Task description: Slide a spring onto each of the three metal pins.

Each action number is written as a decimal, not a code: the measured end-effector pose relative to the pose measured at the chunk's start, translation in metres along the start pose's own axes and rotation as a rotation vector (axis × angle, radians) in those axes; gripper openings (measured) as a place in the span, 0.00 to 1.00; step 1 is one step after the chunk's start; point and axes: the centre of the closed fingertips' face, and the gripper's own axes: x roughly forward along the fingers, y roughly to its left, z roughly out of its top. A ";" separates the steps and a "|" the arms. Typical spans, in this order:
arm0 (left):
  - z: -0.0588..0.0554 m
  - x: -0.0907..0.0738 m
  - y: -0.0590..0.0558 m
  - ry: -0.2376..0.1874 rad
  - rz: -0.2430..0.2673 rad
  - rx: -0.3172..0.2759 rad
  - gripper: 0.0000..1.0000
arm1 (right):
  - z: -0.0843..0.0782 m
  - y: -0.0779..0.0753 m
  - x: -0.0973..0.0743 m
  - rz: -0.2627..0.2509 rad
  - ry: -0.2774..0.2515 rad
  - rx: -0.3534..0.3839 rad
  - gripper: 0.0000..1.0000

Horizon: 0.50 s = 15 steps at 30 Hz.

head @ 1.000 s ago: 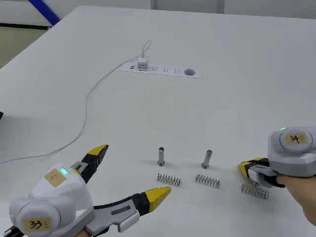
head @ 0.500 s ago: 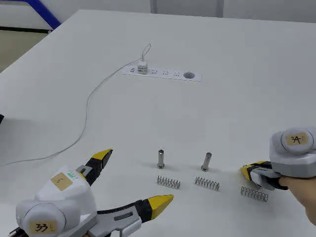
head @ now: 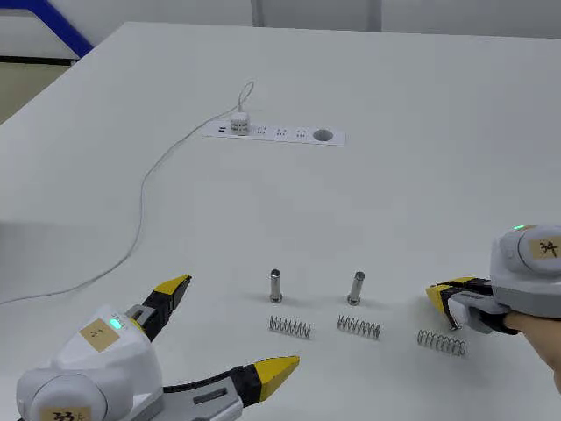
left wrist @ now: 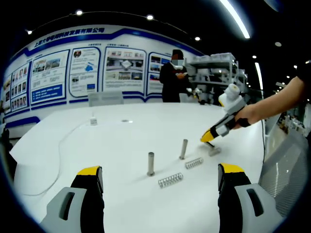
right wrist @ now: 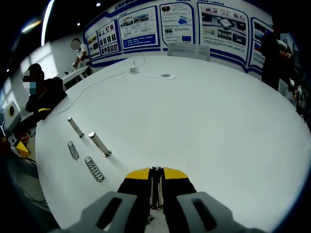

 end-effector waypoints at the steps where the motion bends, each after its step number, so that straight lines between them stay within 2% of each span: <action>1: 0.000 0.000 0.000 0.001 0.000 0.000 1.00 | 0.000 0.000 -0.001 0.000 -0.003 0.001 0.09; 15: -0.002 0.001 -0.002 0.012 -0.007 0.019 1.00 | 0.009 0.004 -0.011 0.025 -0.069 -0.037 0.09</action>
